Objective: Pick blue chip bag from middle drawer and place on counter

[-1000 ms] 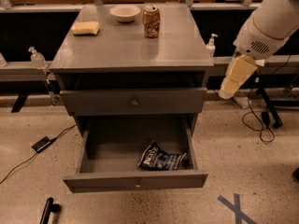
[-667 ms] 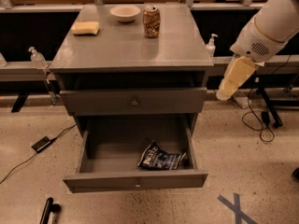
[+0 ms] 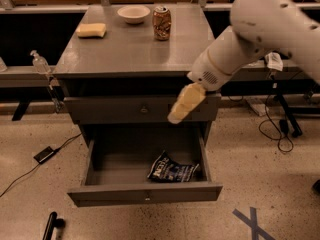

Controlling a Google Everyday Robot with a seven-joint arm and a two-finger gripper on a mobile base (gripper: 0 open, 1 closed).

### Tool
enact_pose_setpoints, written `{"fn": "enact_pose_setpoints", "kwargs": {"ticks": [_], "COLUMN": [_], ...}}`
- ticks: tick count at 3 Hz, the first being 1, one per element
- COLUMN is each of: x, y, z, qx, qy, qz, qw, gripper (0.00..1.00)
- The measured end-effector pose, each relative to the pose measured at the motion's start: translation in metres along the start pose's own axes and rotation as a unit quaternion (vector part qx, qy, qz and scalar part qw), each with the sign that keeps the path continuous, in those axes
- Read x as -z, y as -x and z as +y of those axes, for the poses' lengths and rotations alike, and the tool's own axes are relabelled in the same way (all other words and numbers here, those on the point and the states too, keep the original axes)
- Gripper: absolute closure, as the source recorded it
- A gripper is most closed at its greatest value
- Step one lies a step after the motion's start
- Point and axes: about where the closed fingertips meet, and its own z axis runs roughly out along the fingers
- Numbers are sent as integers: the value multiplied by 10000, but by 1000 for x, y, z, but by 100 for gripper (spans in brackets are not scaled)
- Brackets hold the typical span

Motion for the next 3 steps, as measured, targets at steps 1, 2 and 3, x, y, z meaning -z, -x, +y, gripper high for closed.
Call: {"fn": "enact_pose_setpoints", "kwargs": {"ticks": [1,2,3], "x": [-7,-7,-29], "y": [18,18,-2], "z": [-10,-10,-26], "qx": [54,51,-150], "qy": [-246,-252,-356], "qz": [-279,-278,-237], "qw": [9993,9993,9990], "gripper": [0,0,0]}}
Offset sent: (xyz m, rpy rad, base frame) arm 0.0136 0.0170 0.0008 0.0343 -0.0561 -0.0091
